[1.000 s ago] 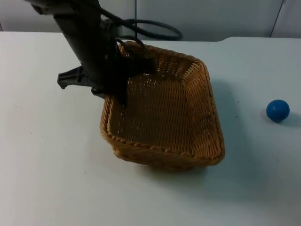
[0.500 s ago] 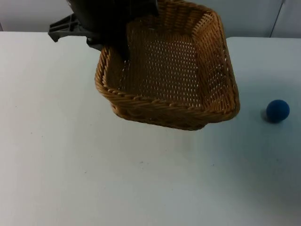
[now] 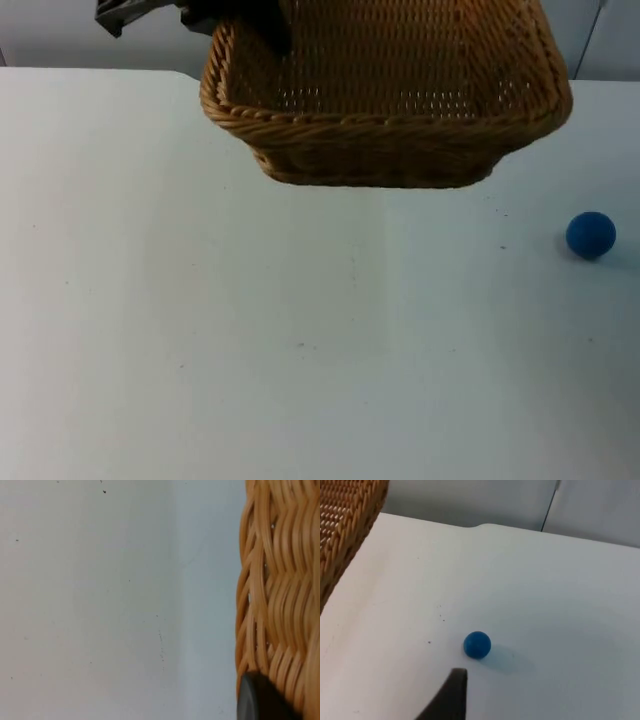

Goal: Pick up the basket with the left hand and place the ball into the basket with the right hand.

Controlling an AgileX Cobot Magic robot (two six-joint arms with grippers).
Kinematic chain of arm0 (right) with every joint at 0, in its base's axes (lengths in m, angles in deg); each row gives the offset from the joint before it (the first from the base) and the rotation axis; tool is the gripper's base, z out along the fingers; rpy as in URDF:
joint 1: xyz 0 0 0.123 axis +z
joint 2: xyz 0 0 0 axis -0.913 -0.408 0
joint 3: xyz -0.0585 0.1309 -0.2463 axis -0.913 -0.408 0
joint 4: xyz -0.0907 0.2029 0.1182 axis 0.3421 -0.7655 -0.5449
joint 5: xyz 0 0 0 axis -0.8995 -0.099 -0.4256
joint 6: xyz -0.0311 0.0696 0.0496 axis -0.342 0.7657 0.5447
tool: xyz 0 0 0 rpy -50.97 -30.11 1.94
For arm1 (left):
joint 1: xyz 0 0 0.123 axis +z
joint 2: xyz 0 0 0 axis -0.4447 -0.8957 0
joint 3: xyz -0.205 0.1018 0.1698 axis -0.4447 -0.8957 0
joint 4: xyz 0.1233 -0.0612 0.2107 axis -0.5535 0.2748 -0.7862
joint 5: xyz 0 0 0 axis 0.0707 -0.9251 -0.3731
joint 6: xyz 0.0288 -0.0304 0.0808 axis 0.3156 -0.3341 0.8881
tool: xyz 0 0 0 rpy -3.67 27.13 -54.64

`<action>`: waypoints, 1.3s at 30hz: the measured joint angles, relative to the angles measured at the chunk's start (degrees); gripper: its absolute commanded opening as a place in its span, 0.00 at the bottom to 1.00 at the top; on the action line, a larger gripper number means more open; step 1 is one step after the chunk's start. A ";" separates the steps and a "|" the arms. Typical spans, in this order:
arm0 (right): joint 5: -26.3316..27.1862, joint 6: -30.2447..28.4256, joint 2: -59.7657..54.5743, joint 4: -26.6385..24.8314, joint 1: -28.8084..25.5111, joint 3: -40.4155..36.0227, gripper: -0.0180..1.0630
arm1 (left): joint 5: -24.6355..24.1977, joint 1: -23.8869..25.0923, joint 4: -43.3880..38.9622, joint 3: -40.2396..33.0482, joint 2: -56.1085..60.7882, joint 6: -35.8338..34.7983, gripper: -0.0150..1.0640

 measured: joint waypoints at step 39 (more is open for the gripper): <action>17.15 2.12 -50.50 -5.19 -2.81 16.20 0.99 | 2.08 0.86 -0.26 0.00 -0.99 0.36 0.01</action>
